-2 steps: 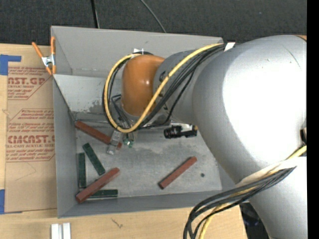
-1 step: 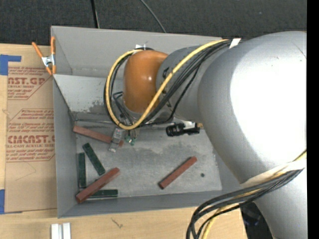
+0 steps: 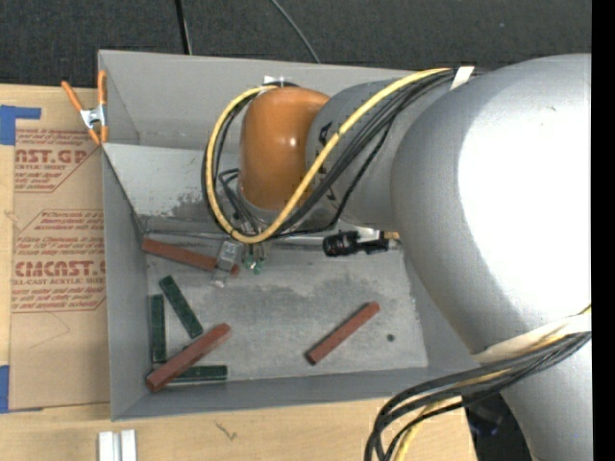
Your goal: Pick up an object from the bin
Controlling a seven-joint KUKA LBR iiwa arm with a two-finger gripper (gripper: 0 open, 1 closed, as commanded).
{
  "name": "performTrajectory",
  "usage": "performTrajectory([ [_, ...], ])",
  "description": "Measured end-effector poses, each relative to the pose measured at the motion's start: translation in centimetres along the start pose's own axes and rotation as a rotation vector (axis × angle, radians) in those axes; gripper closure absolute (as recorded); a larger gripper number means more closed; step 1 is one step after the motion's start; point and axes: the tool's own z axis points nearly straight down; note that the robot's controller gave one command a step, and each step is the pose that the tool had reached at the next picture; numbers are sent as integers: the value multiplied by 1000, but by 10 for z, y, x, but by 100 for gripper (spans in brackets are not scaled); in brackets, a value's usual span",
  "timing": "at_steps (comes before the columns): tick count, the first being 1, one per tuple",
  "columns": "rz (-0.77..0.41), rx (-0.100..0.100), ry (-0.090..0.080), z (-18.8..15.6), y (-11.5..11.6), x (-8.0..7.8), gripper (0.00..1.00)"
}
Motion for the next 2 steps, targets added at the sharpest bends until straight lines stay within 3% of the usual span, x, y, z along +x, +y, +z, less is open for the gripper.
performTrajectory([
  [2, 0, -3, -3, -19, 0, 0, 100],
])
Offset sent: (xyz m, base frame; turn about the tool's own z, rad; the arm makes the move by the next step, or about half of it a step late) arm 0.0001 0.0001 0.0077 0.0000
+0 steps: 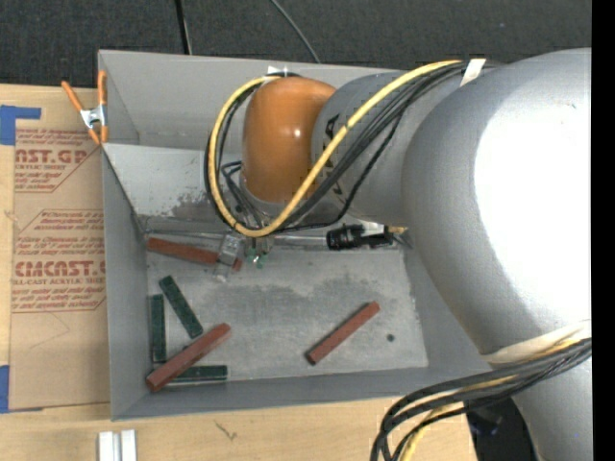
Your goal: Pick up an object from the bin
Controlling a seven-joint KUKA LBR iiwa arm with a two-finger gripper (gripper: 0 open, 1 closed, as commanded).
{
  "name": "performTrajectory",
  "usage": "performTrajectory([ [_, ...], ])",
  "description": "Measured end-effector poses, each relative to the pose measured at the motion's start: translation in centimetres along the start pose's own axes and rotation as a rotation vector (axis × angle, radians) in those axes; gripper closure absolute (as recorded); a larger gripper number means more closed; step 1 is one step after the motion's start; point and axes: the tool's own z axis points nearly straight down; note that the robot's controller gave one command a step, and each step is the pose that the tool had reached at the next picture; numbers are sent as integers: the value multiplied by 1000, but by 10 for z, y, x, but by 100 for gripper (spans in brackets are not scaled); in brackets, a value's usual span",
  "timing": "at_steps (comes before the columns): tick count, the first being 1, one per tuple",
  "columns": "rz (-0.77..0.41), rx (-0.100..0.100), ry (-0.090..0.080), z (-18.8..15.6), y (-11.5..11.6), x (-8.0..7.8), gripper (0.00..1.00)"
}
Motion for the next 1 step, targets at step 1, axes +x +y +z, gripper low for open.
performTrajectory([
  [1, 0, 2, 3, -8, 0, 1, 100],
])
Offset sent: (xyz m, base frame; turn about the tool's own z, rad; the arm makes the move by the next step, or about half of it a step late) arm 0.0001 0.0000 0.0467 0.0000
